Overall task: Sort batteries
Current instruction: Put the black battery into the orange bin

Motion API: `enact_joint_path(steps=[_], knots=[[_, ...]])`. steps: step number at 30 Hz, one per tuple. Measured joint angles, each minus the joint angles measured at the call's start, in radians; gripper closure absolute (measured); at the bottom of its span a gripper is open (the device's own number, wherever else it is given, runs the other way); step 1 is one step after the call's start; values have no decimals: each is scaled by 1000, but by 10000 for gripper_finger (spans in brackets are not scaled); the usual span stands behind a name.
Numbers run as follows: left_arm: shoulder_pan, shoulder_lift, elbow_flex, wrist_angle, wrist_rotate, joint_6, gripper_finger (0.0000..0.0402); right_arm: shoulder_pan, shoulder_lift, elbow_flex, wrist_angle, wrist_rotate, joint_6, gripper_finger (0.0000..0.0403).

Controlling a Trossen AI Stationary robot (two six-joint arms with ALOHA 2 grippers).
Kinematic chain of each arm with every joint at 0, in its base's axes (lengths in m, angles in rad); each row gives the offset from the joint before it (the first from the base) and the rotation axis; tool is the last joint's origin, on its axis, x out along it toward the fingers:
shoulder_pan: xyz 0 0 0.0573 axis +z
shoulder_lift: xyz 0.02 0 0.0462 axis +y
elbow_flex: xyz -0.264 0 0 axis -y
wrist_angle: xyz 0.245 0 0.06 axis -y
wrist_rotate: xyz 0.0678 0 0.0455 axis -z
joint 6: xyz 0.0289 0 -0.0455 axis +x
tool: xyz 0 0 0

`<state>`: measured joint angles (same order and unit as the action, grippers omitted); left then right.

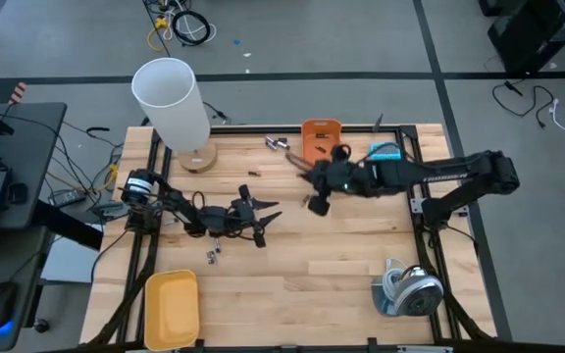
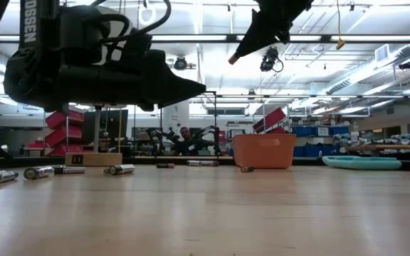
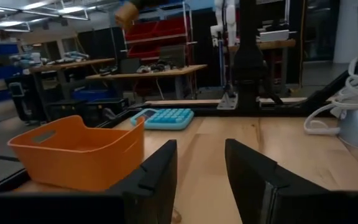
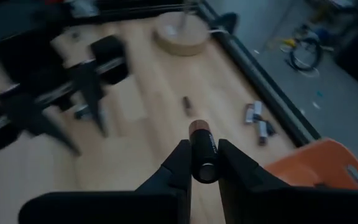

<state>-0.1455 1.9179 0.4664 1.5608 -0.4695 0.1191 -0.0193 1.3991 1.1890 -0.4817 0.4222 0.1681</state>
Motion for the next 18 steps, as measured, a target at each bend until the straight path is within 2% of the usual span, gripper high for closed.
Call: enact_joint_path(steps=[9,15,18], knots=[[0,-32,-6,3,-1,0,264,-178,8,101,-60,-64,-14,357],[0,-100,-26,4,-2,9,264,-233,22,142,-73,-111,-37,357],[0,-156,-43,5,-2,10,264,-242,59,157,-65,-161,-98,357]])
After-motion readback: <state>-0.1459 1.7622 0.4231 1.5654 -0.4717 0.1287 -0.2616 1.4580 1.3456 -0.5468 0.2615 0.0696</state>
